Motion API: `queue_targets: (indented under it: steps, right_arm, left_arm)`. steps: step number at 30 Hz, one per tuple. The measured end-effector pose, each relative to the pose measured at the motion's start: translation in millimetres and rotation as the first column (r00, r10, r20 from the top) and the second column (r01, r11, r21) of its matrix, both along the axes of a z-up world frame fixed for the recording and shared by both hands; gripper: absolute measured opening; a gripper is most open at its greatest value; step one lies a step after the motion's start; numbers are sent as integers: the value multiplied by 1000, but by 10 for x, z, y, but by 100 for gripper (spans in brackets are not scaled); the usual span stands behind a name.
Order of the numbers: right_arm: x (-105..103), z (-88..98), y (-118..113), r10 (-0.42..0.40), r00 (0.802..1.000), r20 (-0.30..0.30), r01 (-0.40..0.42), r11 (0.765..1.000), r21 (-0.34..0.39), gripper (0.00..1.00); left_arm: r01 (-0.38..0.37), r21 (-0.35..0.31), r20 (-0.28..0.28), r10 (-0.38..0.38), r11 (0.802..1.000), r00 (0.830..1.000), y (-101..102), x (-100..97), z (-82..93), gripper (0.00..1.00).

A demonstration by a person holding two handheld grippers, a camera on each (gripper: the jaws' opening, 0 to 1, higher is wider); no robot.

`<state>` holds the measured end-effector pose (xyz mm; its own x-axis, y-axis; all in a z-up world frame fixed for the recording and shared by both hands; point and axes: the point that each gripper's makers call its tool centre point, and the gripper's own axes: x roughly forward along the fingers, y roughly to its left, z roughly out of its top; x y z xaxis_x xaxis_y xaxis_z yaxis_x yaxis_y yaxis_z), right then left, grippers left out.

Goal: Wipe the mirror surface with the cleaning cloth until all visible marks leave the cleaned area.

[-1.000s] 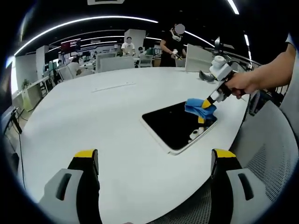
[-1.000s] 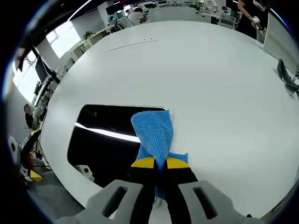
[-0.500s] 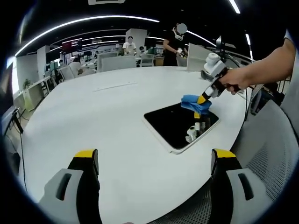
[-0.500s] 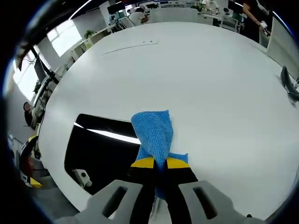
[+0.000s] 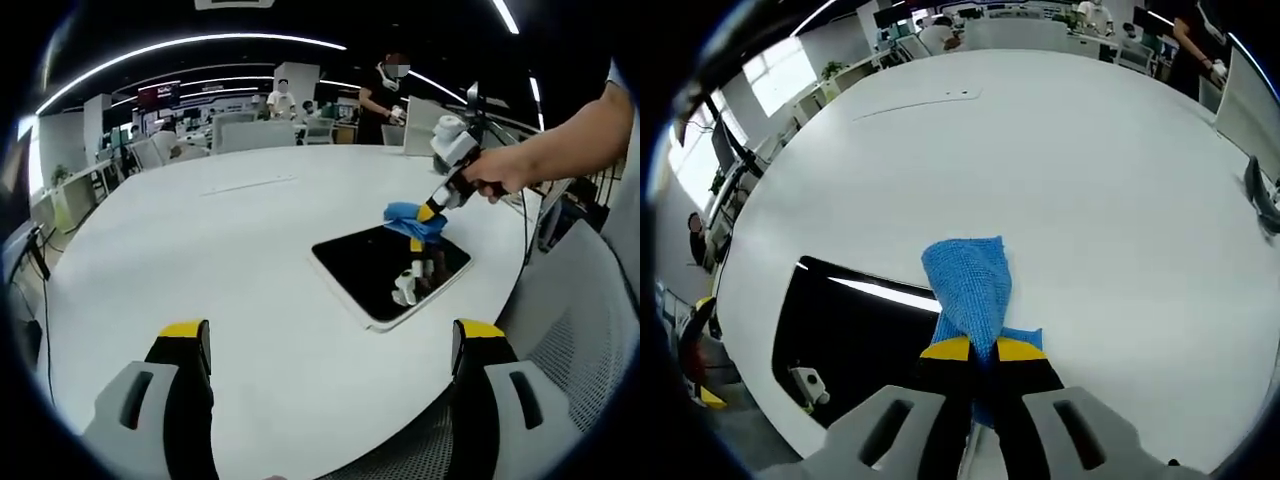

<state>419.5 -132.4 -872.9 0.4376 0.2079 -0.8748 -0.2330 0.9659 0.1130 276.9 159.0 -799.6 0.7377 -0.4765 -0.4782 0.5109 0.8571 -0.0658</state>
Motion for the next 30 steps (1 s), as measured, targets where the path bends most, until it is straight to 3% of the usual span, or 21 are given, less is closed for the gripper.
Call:
queue_targets:
  steps: [15,23,30]
  right_arm:
    - [-28,42,20,4,1000,-9,-4,1000,8,1]
    - [-64,239,4,17,1000,19,-18,999,39,1]
    - [-79,406,-205,0,999,47,-3,998,57,1]
  left_arm:
    - [-11,5,0,11,1000,1000,11,-3,-5,99]
    - [-12,15,-3,12,1000,1000,25,-2,-19,99]
    - [-10,18,-4,10,1000,1000,22,0,-22,99]
